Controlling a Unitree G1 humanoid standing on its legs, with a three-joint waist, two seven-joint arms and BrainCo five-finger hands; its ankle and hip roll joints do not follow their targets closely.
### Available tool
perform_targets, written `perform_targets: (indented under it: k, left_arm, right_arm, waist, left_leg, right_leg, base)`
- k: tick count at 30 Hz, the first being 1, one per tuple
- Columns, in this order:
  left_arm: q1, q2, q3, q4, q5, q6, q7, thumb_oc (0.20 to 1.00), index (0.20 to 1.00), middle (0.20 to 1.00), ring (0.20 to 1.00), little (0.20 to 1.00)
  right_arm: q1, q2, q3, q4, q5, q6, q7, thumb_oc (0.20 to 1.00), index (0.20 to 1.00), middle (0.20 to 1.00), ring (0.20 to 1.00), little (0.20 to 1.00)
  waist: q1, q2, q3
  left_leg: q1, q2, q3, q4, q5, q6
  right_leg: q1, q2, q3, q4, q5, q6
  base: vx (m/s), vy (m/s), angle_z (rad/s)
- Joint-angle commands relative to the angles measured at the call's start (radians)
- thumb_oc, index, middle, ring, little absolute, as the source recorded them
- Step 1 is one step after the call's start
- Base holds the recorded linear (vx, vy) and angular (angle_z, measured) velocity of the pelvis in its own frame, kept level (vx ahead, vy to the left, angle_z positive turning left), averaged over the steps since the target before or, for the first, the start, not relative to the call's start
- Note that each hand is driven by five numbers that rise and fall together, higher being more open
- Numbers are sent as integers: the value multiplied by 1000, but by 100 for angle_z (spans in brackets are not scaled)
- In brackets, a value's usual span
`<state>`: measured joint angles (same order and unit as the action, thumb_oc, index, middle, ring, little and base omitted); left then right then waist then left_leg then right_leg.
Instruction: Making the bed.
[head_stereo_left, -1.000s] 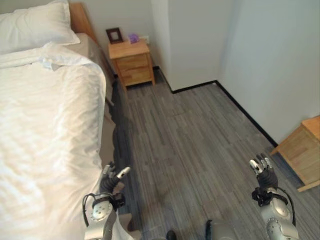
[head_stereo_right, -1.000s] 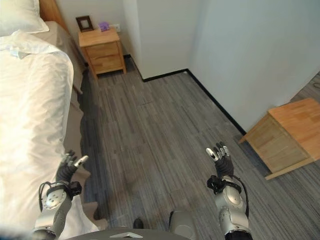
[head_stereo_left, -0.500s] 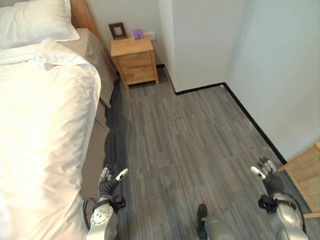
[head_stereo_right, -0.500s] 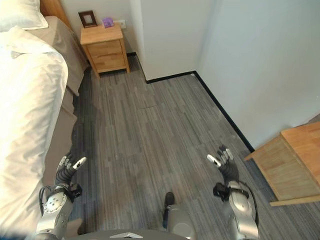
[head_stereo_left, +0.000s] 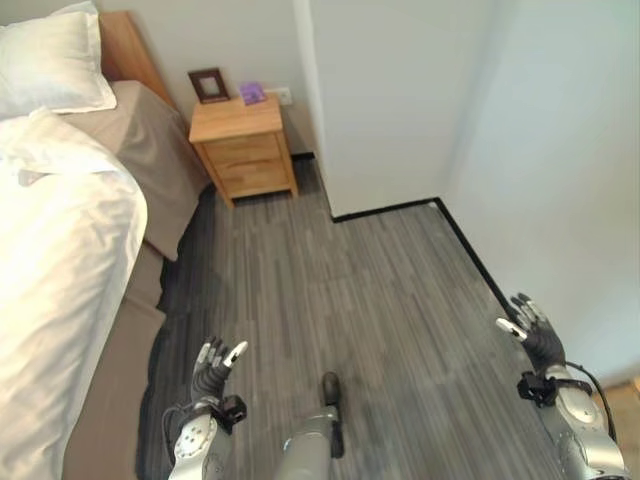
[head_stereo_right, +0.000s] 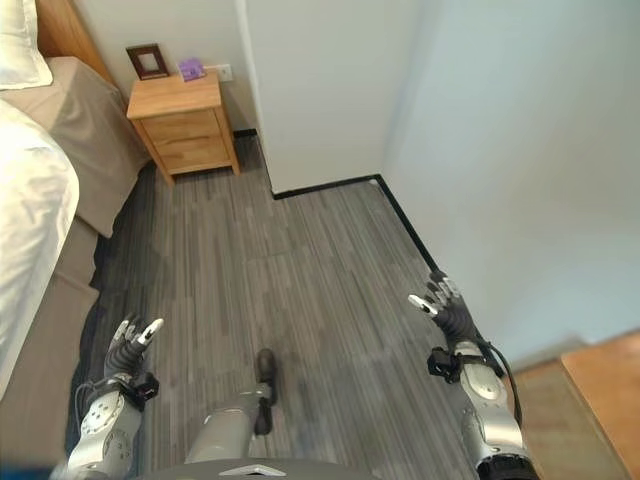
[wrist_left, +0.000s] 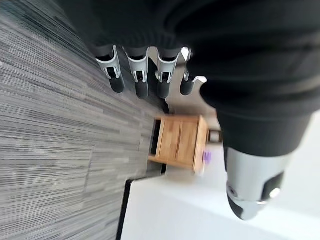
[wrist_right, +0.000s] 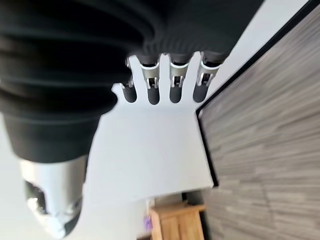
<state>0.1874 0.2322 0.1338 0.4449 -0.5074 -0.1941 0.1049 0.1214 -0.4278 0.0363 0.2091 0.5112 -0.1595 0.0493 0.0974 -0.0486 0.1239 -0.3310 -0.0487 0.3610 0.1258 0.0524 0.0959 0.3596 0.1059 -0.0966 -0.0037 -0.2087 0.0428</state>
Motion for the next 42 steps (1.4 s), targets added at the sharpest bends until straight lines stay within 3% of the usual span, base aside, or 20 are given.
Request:
perform_targets:
  k: [1,2,3,4,6,7,10,13,14,15,17,19,21,23,28,31,33,35,37,42]
  left_arm:
    - [-33,57,11,-44,-7,-47,-17,1000,1000,1000,1000,1000]
    - [-37,55,16,-47,-16,-45,-12,1000,1000,1000,1000,1000]
    - [-37,55,16,-47,-16,-45,-12,1000,1000,1000,1000,1000]
    - [-58,69,7,-40,-6,-48,-6,1000,1000,1000,1000,1000]
    - [-66,77,3,-40,1,-48,-6,1000,1000,1000,1000,1000]
    - [-73,91,7,-47,-8,-49,-12,1000,1000,1000,1000,1000]
    - [-84,100,-1,-47,-18,-53,-24,1000,1000,1000,1000,1000]
    - [-100,104,-32,-30,-34,-64,-51,1000,1000,1000,1000,1000]
    - [-106,105,-34,-18,-34,-65,-54,1000,1000,1000,1000,1000]
    - [-106,105,-34,-17,-34,-66,-55,1000,1000,1000,1000,1000]
    - [-110,110,-54,-16,-29,-75,-52,1000,1000,1000,1000,1000]
    - [-108,110,-57,-23,-23,-77,-44,1000,1000,1000,1000,1000]
    - [-131,86,-83,2,-53,-72,-46,1000,1000,1000,1000,1000]
    - [-132,86,-82,2,-54,-72,-46,1000,1000,1000,1000,1000]
    - [-129,60,-114,-17,-82,-68,-58,1000,1000,1000,1000,1000]
    - [-141,58,-128,-28,-79,-69,-57,1000,1000,1000,1000,1000]
    - [-161,56,-154,-40,-69,-66,-56,1000,1000,1000,1000,1000]
    - [-171,52,-165,-40,-68,-63,-53,1000,1000,1000,1000,1000]
    - [-186,44,-177,-22,-65,-66,-36,1000,1000,1000,1000,1000]
    - [-174,53,-162,-6,-35,-60,-34,1000,1000,1000,1000,1000]
  right_arm:
    - [-14,-7,14,-97,-10,-33,84,1000,1000,1000,1000,1000]
    - [-9,0,26,-94,-16,-23,84,1000,1000,1000,1000,1000]
    - [-9,0,26,-94,-16,-23,84,1000,1000,1000,1000,1000]
    - [-24,14,66,-85,-15,-19,97,1000,1000,1000,1000,1000]
    - [-25,12,76,-85,-24,-13,100,1000,1000,1000,1000,1000]
    - [-7,5,84,-98,-17,3,127,1000,1000,1000,1000,1000]
    - [14,-2,83,-110,6,14,148,1000,1000,1000,1000,1000]
    - [50,-26,94,-102,3,27,183,1000,1000,1000,1000,1000]
    - [59,-30,99,-103,-7,29,191,1000,1000,1000,1000,1000]
    - [59,-30,100,-103,-7,28,191,1000,1000,1000,1000,1000]
    - [85,-41,117,-115,-5,32,214,1000,1000,1000,1000,1000]
    - [90,-44,116,-119,-6,27,206,1000,1000,1000,1000,1000]
    - [69,-47,122,-104,37,24,203,1000,1000,1000,1000,1000]
    - [68,-48,122,-103,37,23,203,1000,1000,1000,1000,1000]
    - [76,-71,105,-113,33,22,200,1000,1000,1000,1000,1000]
    - [77,-64,103,-94,28,18,188,1000,1000,1000,1000,1000]
    - [92,-51,93,-87,36,12,179,1000,1000,1000,1000,1000]
    - [99,-47,89,-80,29,14,171,1000,1000,1000,1000,1000]
    - [110,-51,78,-81,11,12,153,1000,1000,1000,1000,1000]
    - [110,-36,54,-67,-11,-7,126,1000,1000,1000,1000,1000]
  waist:
    - [53,-51,-69]
    - [50,-50,-67]
    - [51,-50,-68]
    - [25,-18,-34]
    - [11,-7,-19]
    - [-15,6,-8]
    - [-49,19,0]
    - [-105,-12,14]
    - [-112,-21,11]
    - [-114,-20,13]
    - [-127,-36,14]
    - [-132,-45,13]
    - [-125,-63,13]
    - [-129,-62,14]
    - [-141,-36,20]
    - [-149,-40,32]
    - [-165,-51,51]
    - [-168,-49,51]
    - [-174,-23,36]
    - [-146,4,31]
  left_leg:
    - [123,20,-91,-46,86,-71]
    - [160,13,-100,-55,58,-49]
    - [159,14,-100,-55,58,-49]
    - [228,31,-132,-62,30,-27]
    - [254,34,-157,-69,17,-21]
    - [327,32,-219,-101,-1,-22]
    - [360,39,-287,-104,-10,-35]
    - [394,12,-424,-70,-79,-63]
    - [394,6,-453,-74,-81,-69]
    - [398,7,-456,-73,-83,-69]
    - [401,0,-606,-81,-82,-94]
    - [402,5,-636,-84,-90,-99]
    - [345,25,-677,-21,-98,-138]
    - [342,26,-681,-18,-100,-139]
    - [319,56,-674,34,-65,-170]
    - [285,56,-614,142,-34,-175]
    - [208,88,-447,298,17,-150]
    - [188,100,-410,293,23,-149]
    - [157,104,-357,78,14,-150]
    - [59,106,-384,-155,143,-184]
  right_leg:
    - [-130,-228,-17,282,288,130]
    - [-182,-242,5,413,382,156]
    - [-183,-241,5,413,383,155]
    - [-287,-263,6,578,449,146]
    - [-339,-266,3,634,404,125]
    - [-419,-287,2,646,336,99]
    - [-460,-288,2,563,289,77]
    - [-457,-228,184,232,255,96]
    - [-461,-214,243,173,262,106]
    - [-455,-214,240,170,261,106]
    - [-467,-170,380,70,291,133]
    - [-470,-167,364,56,302,134]
    - [-416,-168,287,30,267,96]
    - [-416,-168,283,30,267,96]
    - [-379,-135,201,66,212,39]
    - [-355,-140,186,66,210,29]
    - [-320,-149,164,65,203,9]
    - [-312,-151,158,67,192,6]
    - [-279,-149,153,48,158,13]
    - [-208,-119,192,33,107,9]
  base:
    - [471,170,-45]
    - [270,130,-40]
    - [393,156,24]
    - [348,98,39]
    - [348,34,59]
    - [401,-81,117]
    - [329,-112,150]
    - [356,-243,148]
    - [193,-119,151]
    - [192,-149,127]
    - [262,-323,152]
    - [150,-297,186]
    - [52,-423,164]
    - [13,-175,115]
    - [37,-179,48]
    - [32,-134,24]
    - [41,-163,-6]
    - [89,-57,28]
    - [234,27,20]
    - [302,52,3]
